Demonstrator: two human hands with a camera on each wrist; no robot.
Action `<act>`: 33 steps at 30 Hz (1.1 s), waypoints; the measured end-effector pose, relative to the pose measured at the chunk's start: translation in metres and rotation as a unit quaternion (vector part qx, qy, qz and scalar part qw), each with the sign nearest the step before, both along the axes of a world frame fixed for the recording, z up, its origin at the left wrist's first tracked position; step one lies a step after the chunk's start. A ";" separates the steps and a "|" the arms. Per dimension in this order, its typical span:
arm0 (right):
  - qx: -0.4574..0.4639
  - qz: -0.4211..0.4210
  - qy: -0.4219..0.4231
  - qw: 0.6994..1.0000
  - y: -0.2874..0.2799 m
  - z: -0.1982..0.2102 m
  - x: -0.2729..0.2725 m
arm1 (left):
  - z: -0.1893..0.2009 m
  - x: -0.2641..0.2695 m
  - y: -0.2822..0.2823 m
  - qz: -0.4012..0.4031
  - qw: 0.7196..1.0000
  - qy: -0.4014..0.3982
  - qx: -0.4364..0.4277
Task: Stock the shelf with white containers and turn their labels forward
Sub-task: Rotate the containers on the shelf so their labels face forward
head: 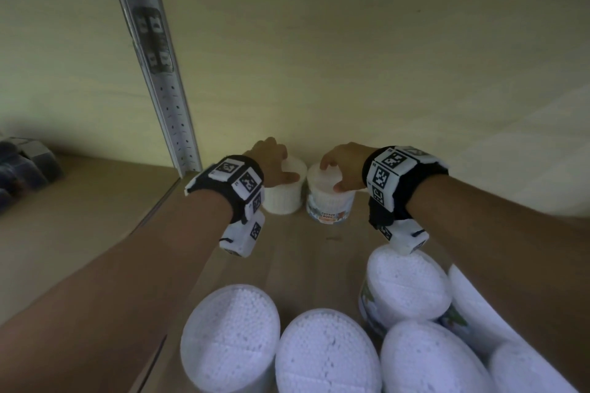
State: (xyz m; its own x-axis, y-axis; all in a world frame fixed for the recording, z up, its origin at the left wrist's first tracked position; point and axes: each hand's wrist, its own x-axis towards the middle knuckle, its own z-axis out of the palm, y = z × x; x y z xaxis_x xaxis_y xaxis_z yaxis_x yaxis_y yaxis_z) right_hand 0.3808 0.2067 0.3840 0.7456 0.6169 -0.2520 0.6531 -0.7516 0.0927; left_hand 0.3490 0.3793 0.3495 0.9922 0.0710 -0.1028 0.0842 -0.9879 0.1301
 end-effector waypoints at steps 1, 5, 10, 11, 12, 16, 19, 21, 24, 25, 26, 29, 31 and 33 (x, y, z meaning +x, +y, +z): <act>-0.001 0.001 -0.001 1.000 0.000 -0.001 0.000 | 0.001 -0.001 0.001 -0.005 1.000 0.005 -0.013; -0.002 0.001 0.003 1.000 0.000 0.000 -0.001 | 0.013 -0.003 0.000 -0.052 0.997 0.039 -0.034; -0.005 0.002 0.009 1.000 0.000 0.001 0.000 | 0.030 -0.003 -0.002 -0.101 0.988 0.082 -0.080; -0.006 0.001 0.009 1.000 0.000 0.001 0.001 | 0.029 -0.004 -0.002 -0.088 0.989 0.062 -0.102; -0.006 0.001 0.009 1.000 0.000 0.001 0.001 | 0.026 -0.004 -0.001 -0.068 0.989 0.034 -0.124; -0.011 0.004 0.008 1.000 0.000 0.001 0.001 | 0.012 0.000 -0.004 0.017 0.996 -0.051 -0.075; -0.009 0.007 0.004 1.000 0.001 0.002 0.001 | 0.003 0.001 -0.008 0.037 0.999 -0.021 -0.019; -0.011 0.009 0.002 1.000 0.001 0.002 0.000 | 0.001 0.001 -0.011 0.034 0.999 -0.014 0.000; -0.009 0.010 -0.002 1.000 0.001 0.002 -0.001 | 0.002 0.001 -0.010 0.019 1.000 -0.008 -0.009; -0.009 0.009 -0.002 1.000 0.001 0.002 -0.001 | 0.003 0.000 -0.009 0.010 1.000 -0.005 -0.015; -0.009 0.008 -0.001 1.000 0.001 0.002 -0.001 | 0.004 -0.001 -0.008 0.001 1.000 -0.001 -0.022; -0.011 0.004 0.004 1.000 0.001 0.002 -0.001 | 0.009 -0.003 -0.005 -0.033 0.998 0.023 -0.042; -0.008 0.002 0.006 1.000 0.001 0.002 -0.001 | 0.015 -0.004 -0.004 -0.056 0.996 0.047 -0.042; -0.004 -0.003 0.007 1.000 0.001 0.001 -0.001 | 0.021 -0.005 -0.005 -0.077 0.994 0.065 -0.038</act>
State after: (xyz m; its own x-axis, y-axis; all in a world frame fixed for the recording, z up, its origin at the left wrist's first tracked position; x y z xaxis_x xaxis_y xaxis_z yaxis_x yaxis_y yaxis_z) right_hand 0.3797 0.2074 0.3853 0.7459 0.6104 -0.2665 0.6498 -0.7547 0.0900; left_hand 0.3438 0.3742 0.3704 0.9686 -0.0945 -0.2301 -0.0472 -0.9780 0.2030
